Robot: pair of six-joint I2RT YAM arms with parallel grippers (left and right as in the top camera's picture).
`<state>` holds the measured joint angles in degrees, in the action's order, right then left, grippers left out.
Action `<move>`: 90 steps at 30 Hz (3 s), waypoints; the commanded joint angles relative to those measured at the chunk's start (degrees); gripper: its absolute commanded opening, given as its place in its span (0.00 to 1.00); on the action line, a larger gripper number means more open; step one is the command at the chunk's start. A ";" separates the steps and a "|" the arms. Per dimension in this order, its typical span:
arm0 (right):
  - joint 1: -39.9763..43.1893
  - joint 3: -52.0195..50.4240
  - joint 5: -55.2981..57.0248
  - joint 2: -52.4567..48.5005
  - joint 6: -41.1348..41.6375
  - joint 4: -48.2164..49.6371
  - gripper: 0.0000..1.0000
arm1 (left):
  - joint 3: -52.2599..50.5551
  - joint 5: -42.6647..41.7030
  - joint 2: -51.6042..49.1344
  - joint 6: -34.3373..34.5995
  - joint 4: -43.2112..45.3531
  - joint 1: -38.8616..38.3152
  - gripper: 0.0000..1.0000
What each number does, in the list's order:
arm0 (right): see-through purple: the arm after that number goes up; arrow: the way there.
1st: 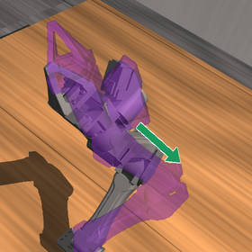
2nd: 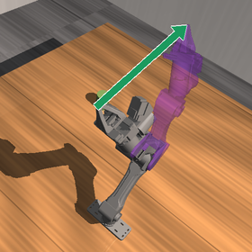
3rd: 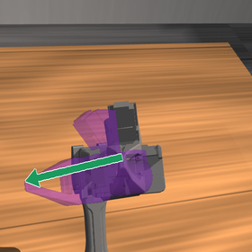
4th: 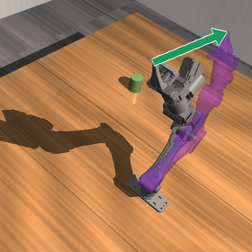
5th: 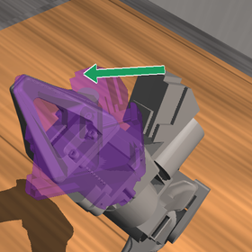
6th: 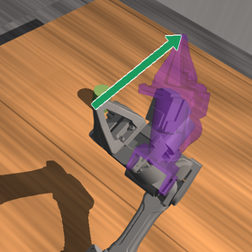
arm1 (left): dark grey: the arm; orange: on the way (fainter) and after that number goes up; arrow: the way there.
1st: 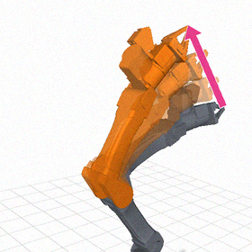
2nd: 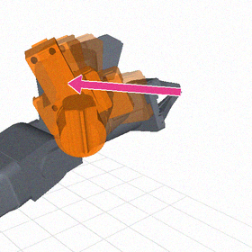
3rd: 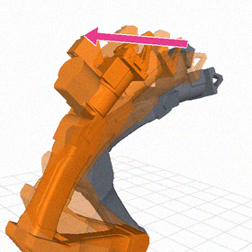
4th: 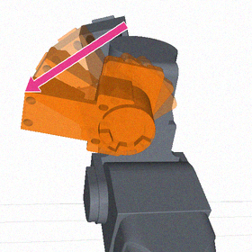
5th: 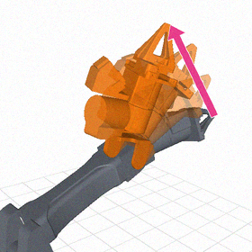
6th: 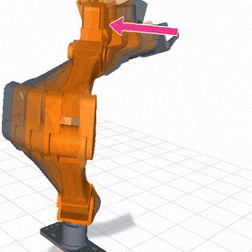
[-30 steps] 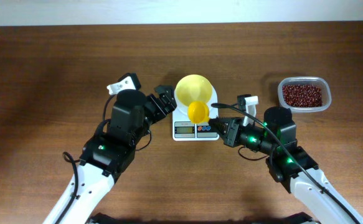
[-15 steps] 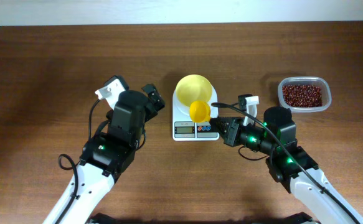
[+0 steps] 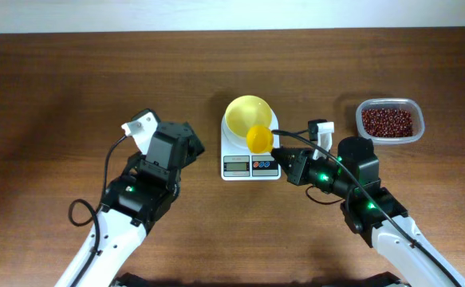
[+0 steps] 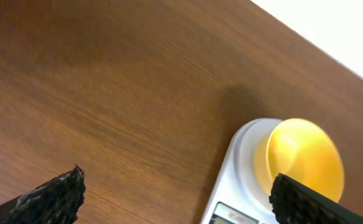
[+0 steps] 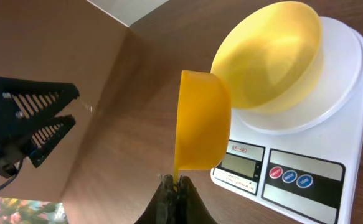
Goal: Scoop item into bowl and weigh 50g on scale
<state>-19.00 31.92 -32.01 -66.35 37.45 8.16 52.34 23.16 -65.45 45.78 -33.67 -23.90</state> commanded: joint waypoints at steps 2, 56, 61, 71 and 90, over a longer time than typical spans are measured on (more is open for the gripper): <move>-0.48 0.46 1.22 -0.02 -0.33 0.26 0.04 | 0.87 -0.37 0.83 -16.09 -0.02 0.44 0.99; 12.39 0.57 0.70 10.34 -5.70 4.50 0.04 | 3.54 -54.45 0.13 -63.39 -1.49 0.26 0.00; 12.39 0.57 1.25 10.34 -5.68 4.50 0.04 | 3.54 -54.23 -7.21 -57.72 2.78 0.26 0.00; 12.39 0.57 6.08 10.34 -5.70 4.50 0.04 | 3.54 -31.45 -22.62 -56.46 11.91 -12.72 0.00; 12.39 0.57 17.73 10.34 -5.70 4.50 0.04 | 3.54 -20.79 -33.90 -49.72 21.27 -15.10 0.00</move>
<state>-7.05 31.92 -16.01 -56.71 32.47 12.40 54.98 1.98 -97.21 -3.22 -12.56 -38.79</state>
